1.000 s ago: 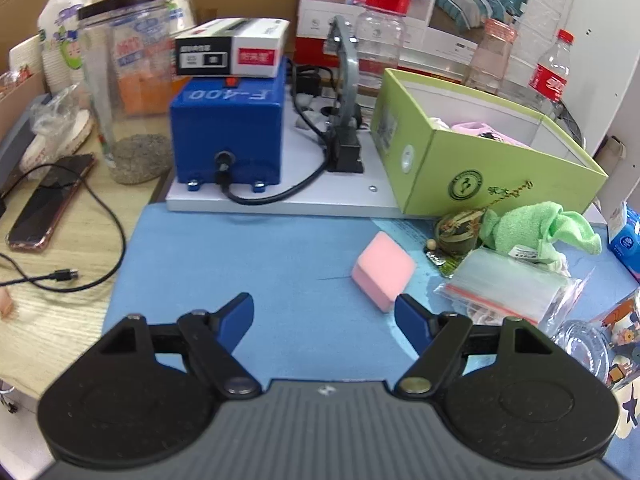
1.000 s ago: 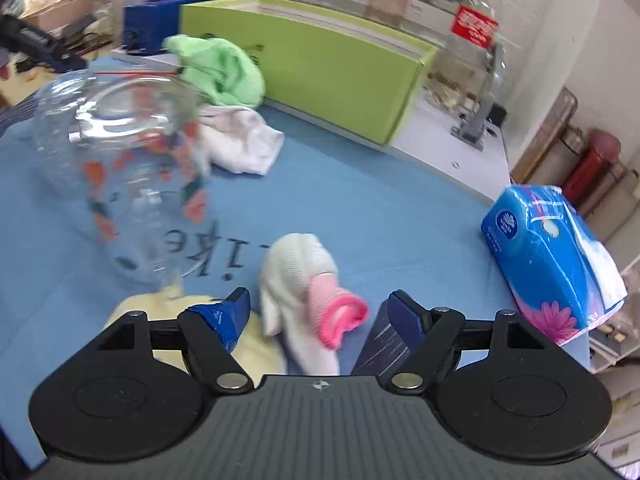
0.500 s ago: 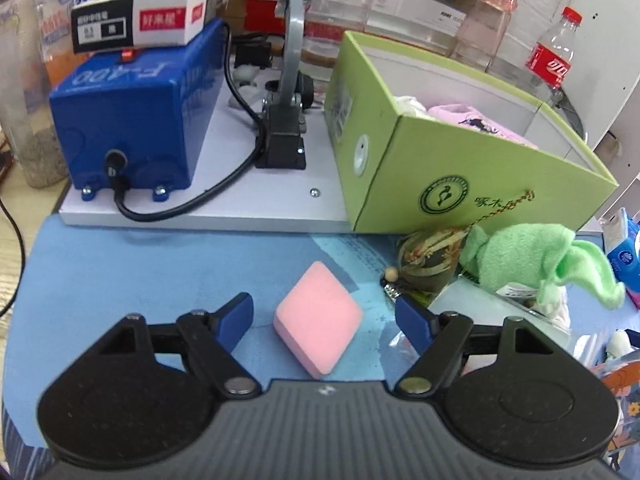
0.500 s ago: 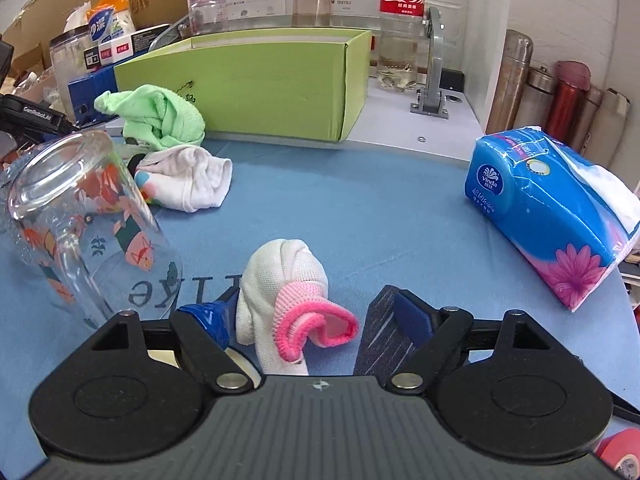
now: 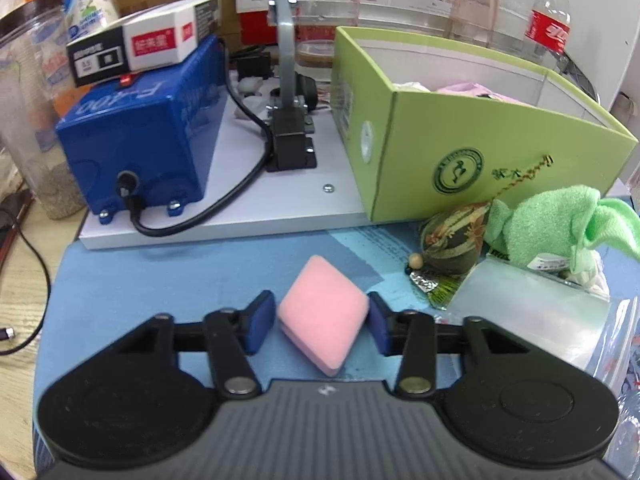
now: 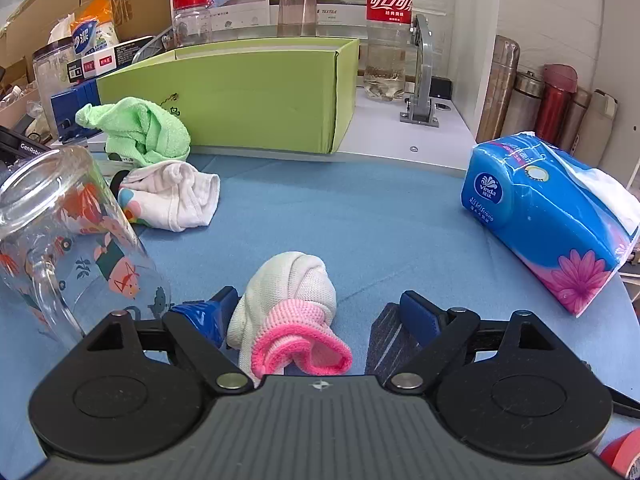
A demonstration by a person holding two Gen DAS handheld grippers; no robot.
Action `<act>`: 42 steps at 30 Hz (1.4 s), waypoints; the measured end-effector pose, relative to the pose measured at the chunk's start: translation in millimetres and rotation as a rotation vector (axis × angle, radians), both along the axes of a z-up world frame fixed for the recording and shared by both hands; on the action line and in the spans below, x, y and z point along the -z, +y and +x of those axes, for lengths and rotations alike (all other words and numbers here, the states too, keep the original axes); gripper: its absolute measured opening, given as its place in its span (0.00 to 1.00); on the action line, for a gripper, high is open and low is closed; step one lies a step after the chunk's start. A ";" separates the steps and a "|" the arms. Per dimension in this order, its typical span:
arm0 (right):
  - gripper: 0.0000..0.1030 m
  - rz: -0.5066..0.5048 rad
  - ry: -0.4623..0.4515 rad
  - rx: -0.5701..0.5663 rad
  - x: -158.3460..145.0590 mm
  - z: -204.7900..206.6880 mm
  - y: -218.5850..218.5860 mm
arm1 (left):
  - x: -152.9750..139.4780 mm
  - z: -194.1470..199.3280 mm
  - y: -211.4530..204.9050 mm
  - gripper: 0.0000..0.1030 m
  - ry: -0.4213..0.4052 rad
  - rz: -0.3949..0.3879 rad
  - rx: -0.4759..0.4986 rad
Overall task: Organize soft objects
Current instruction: 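Lift the pink sponge and sock into the green box, open both grippers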
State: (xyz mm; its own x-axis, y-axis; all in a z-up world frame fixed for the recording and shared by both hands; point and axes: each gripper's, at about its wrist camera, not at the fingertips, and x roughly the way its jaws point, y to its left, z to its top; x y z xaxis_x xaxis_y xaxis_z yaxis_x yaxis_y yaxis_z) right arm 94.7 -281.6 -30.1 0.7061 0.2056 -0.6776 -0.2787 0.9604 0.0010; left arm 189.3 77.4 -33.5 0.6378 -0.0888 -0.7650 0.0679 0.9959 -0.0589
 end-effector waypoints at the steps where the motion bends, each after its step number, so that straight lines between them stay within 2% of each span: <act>1: 0.68 0.004 -0.003 -0.002 -0.3 -1.3 1.2 | -0.6 -1.4 3.9 0.38 0.001 -0.019 -0.008; 3: 0.52 0.025 -0.012 -0.006 -2.1 -5.3 2.2 | -2.7 -8.2 13.5 0.37 0.006 -0.063 -0.030; 4: 0.23 0.021 -0.017 -0.006 -4.5 -8.2 3.7 | -4.8 -14.0 18.0 0.37 0.002 -0.082 -0.036; 10: 0.22 0.069 -0.065 0.017 -22.0 -26.1 -1.3 | -30.2 -47.5 41.4 0.37 -0.047 -0.140 -0.033; 15: 0.23 0.075 -0.182 -0.018 -65.6 -21.7 8.2 | -77.8 -37.1 37.9 0.37 -0.123 -0.212 0.028; 19: 0.23 0.084 -0.295 -0.060 -110.1 10.2 21.6 | -120.2 -9.0 18.4 0.37 -0.201 -0.233 0.081; 24: 0.24 0.076 -0.344 -0.071 -136.8 79.8 42.0 | -152.7 41.0 -20.1 0.37 -0.241 -0.233 0.136; 28: 0.24 0.089 -0.299 -0.071 -131.9 138.1 56.1 | -148.1 82.0 -49.7 0.37 -0.224 -0.210 0.168; 32: 0.27 0.090 -0.251 -0.062 -113.2 176.5 66.2 | -122.6 116.2 -64.0 0.40 -0.183 -0.202 0.170; 33: 0.27 0.095 -0.240 -0.055 -107.1 184.5 67.6 | -115.1 122.6 -65.7 0.43 -0.172 -0.199 0.169; 35: 0.29 0.098 -0.195 -0.031 -94.5 199.9 69.9 | -101.8 132.2 -67.3 0.57 -0.152 -0.184 0.152; 36: 0.30 0.092 -0.152 0.002 -87.9 207.8 70.7 | -97.1 134.6 -66.5 0.61 -0.147 -0.179 0.138; 37: 0.32 0.084 -0.109 0.042 -82.7 214.4 70.9 | -94.2 134.5 -64.8 0.61 -0.150 -0.181 0.134; 38: 0.33 0.097 -0.101 0.050 -80.4 216.6 69.8 | -92.4 133.1 -62.1 0.61 -0.153 -0.187 0.135; 40: 0.36 0.167 -0.151 0.057 -83.6 213.0 64.2 | -91.7 129.2 -56.4 0.61 -0.155 -0.195 0.127; 42: 0.38 0.181 -0.186 0.064 -90.3 207.4 62.1 | -93.7 121.0 -51.8 0.61 -0.166 -0.184 0.119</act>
State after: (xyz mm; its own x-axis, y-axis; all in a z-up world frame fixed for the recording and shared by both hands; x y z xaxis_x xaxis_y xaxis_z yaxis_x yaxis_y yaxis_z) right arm 302.1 -219.5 60.3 0.8307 0.2625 -0.4910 -0.2290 0.9649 0.1284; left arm 310.2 25.6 60.2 0.7297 -0.2984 -0.6152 0.2077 0.9540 -0.2163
